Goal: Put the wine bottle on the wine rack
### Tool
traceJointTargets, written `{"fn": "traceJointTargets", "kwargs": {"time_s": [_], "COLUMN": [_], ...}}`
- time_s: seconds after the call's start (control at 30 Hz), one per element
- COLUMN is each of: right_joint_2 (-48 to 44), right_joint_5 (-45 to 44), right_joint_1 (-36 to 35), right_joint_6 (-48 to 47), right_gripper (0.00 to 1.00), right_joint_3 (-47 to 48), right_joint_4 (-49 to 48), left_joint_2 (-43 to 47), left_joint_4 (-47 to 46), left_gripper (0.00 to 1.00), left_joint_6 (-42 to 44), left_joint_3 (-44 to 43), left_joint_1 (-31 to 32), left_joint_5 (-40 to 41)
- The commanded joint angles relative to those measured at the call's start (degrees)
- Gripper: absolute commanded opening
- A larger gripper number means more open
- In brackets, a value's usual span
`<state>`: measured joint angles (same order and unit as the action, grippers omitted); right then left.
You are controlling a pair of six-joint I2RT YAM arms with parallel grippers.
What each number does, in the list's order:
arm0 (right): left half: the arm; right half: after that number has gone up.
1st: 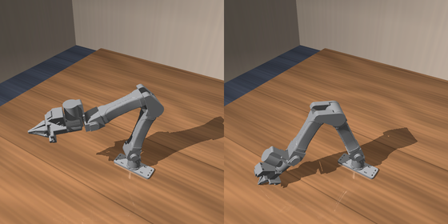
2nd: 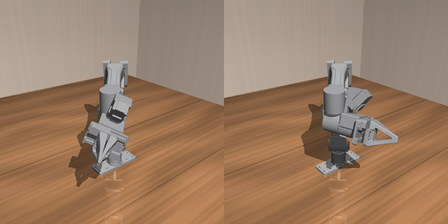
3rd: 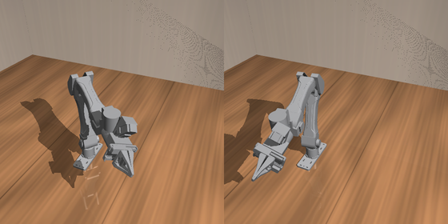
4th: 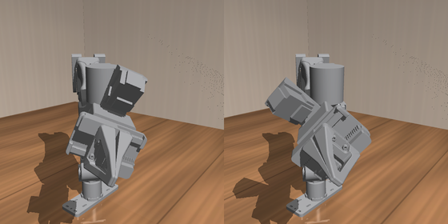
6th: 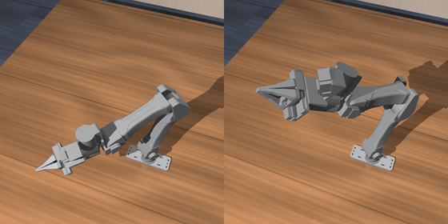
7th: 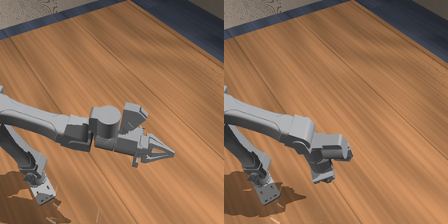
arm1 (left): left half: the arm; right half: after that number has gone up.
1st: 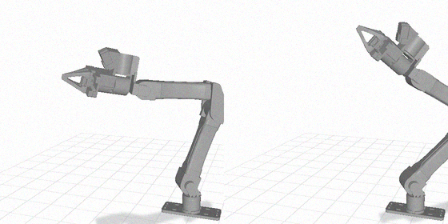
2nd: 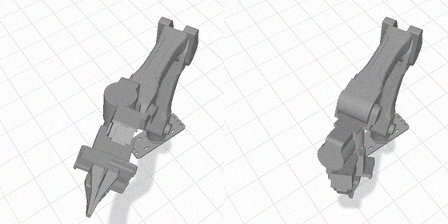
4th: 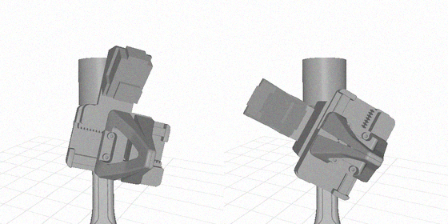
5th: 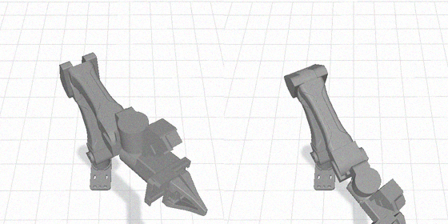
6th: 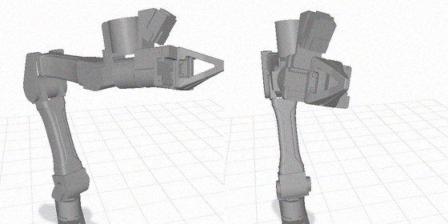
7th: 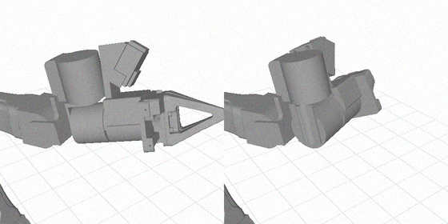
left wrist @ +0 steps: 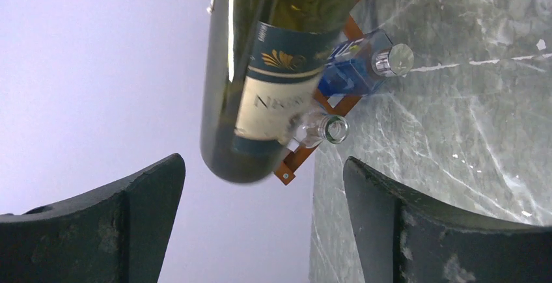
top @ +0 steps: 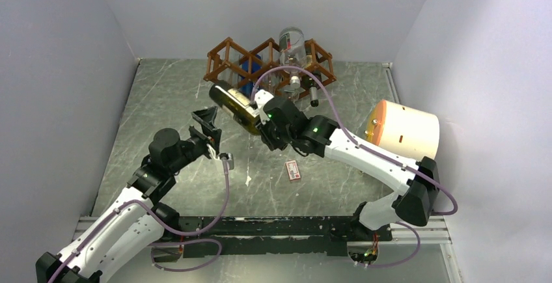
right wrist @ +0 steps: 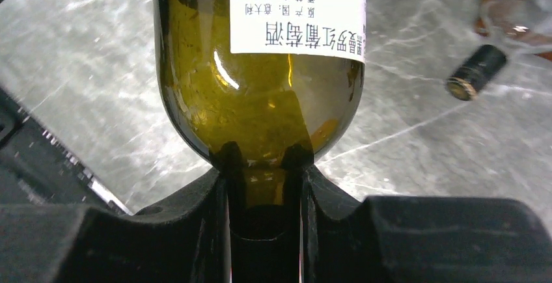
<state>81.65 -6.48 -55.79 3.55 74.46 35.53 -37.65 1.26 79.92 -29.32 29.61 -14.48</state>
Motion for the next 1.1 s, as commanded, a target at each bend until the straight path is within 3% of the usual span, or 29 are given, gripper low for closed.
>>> {"fn": "traceJointTargets", "kwargs": {"time_s": [0.0,0.07,0.23,0.37,0.5,0.6,0.67,0.8,1.07], "right_joint_2": [-4.6,-4.9,-2.3,2.0,5.7,7.8,9.7,15.9,23.6], "right_joint_5": [-13.1,-16.7,-19.5,-20.8,-16.4,-11.9,-10.0,-8.9,-7.3], "right_joint_1": [0.2,0.2,1.5,3.5,9.2,11.7,12.2,12.3,12.3], "right_joint_6": [3.2,4.8,8.8,14.3,24.0,29.6,32.2,34.8,39.9], "right_gripper": [0.0,0.0,0.0,0.0,0.0,0.0,0.0,0.0,0.0], "right_joint_3": [2.3,2.8,8.6,14.1,17.4,17.3,17.4,21.2,25.7], "right_joint_4": [-12.3,-14.6,-18.4,-18.6,-19.4,-23.4,-26.3,-26.6,-27.3], "left_joint_2": [0.5,-0.2,-2.6,-5.6,-9.0,-12.0,-14.2,-18.5,-17.1], "left_joint_4": [-3.9,-3.6,-9.4,-10.8,-20.3,-13.6,-7.1,0.2,-2.1], "left_gripper": [0.94,0.94,0.94,0.94,0.94,0.94,0.94,0.94,0.94], "left_joint_6": [-6.2,-11.8,-37.1,-48.6,-73.5,-86.3,-93.6,-98.9,-98.5], "left_joint_3": [-2.8,-5.5,-11.3,-14.6,-15.1,-20.7,-24.7,-29.3,-27.0], "left_joint_1": [-0.5,-1.4,-3.2,-3.3,-3.4,-4.2,-6.7,-12.8,-14.1], "left_joint_5": [-2.6,-4.0,-4.6,-5.4,10.8,24.7,29.3,26.3,25.4]}}
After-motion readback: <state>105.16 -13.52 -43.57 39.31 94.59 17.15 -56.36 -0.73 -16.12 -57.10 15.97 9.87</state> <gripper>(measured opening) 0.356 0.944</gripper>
